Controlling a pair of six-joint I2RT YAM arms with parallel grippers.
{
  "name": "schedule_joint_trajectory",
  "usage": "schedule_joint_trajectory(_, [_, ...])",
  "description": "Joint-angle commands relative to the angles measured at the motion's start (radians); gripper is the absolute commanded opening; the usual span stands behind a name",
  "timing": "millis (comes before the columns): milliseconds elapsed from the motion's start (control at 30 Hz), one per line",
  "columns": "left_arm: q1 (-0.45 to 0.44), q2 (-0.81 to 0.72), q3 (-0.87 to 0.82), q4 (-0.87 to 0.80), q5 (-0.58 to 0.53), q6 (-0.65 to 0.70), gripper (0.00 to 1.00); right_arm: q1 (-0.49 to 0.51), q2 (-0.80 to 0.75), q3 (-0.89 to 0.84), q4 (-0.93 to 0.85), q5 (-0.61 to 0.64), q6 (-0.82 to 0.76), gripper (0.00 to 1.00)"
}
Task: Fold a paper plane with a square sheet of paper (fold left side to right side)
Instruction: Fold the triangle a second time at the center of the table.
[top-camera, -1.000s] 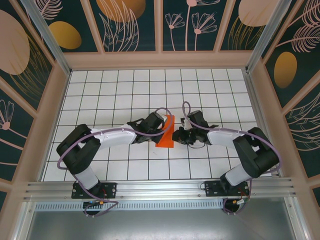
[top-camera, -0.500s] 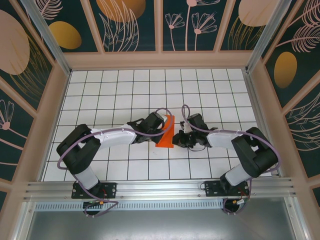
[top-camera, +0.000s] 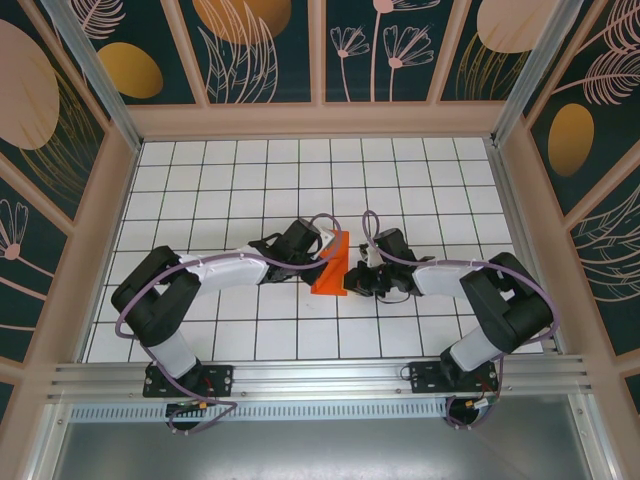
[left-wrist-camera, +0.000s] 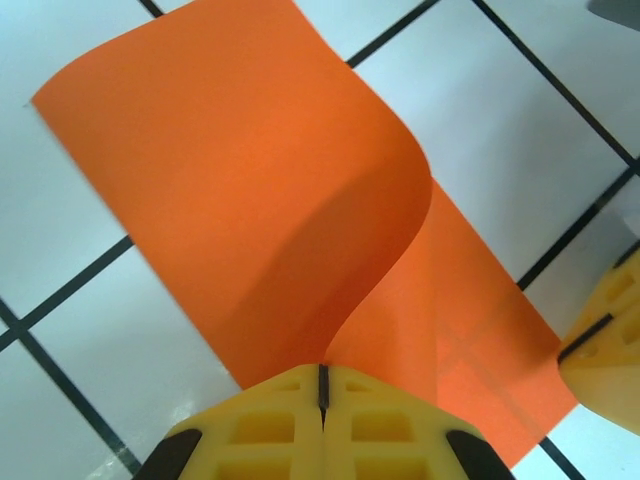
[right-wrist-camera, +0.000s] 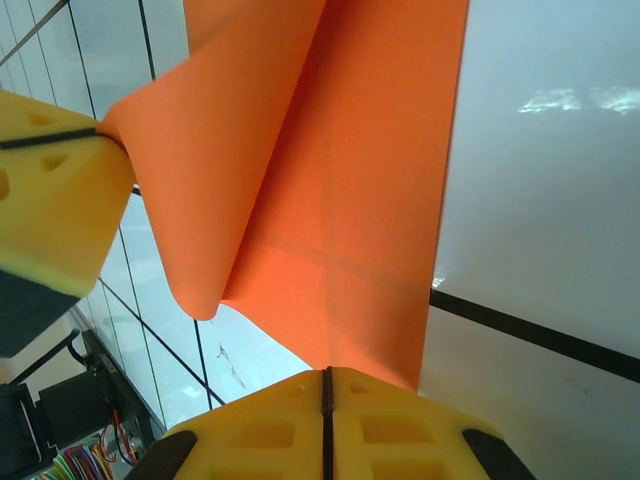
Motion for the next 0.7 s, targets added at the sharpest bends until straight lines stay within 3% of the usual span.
schedule_joint_trajectory(0, [0.01,-0.004,-0.012,0.02,0.035,0.041,0.0,0.004,0.007,-0.015,0.032,-0.023,0.012,0.1])
schedule_joint_trajectory(667, [0.032,0.06,0.014,0.005,-0.015,0.071,0.0,0.004,0.078,0.015,-0.067,0.008,-0.015,0.1])
